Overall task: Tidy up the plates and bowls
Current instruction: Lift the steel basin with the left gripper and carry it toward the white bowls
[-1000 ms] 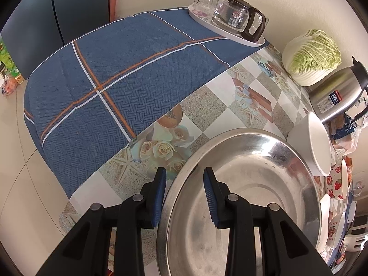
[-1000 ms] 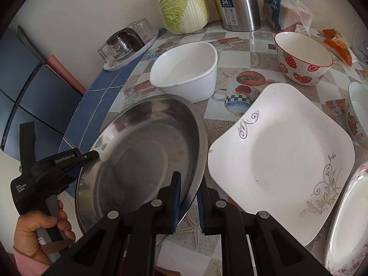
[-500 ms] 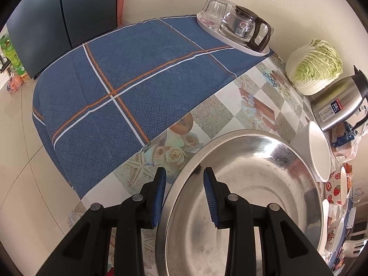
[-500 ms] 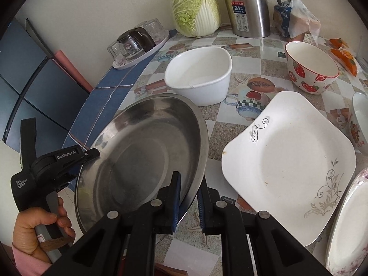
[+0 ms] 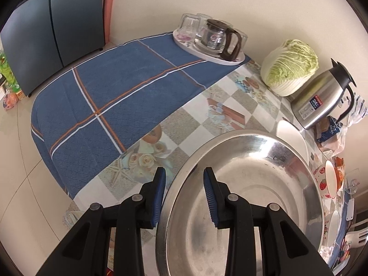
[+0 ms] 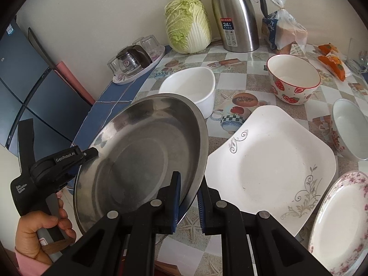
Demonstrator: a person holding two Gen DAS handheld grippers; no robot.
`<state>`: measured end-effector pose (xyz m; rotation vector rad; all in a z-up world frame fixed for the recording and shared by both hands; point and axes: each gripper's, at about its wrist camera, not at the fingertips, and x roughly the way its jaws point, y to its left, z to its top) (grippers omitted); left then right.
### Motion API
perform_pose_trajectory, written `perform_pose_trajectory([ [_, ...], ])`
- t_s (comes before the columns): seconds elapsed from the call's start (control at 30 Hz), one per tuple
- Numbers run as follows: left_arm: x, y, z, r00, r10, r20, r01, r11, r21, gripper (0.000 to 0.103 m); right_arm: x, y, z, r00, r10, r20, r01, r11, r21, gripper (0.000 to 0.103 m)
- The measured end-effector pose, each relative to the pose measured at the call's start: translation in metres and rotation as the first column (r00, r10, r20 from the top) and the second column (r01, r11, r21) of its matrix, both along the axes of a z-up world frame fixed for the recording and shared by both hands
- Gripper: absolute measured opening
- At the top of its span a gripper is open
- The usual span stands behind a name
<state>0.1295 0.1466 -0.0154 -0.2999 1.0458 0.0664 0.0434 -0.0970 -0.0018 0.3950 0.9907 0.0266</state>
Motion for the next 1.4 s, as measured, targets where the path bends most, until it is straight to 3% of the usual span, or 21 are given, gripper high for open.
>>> perform_pose_trajectory([
  [0.5,-0.016,-0.078,0.028,0.988,-0.134,0.077,0.133,0.991,0.029,0.035,-0.033,-0.063,0.020,0.995,-0.094,0.041,0.094,0.996,0.000,0.015],
  [1.0,-0.036,-0.144,0.055,0.945,-0.284,0.160,0.280,0.959,0.047,0.035,-0.070,-0.124,0.027,0.975,-0.214,0.067,0.211,0.976,0.047,0.015],
  [1.4,-0.051,-0.178,0.058,0.911,-0.378,0.166,0.376,0.926,0.046,0.035,-0.089,-0.155,0.031,0.958,-0.279,0.064,0.277,0.960,0.038,0.016],
])
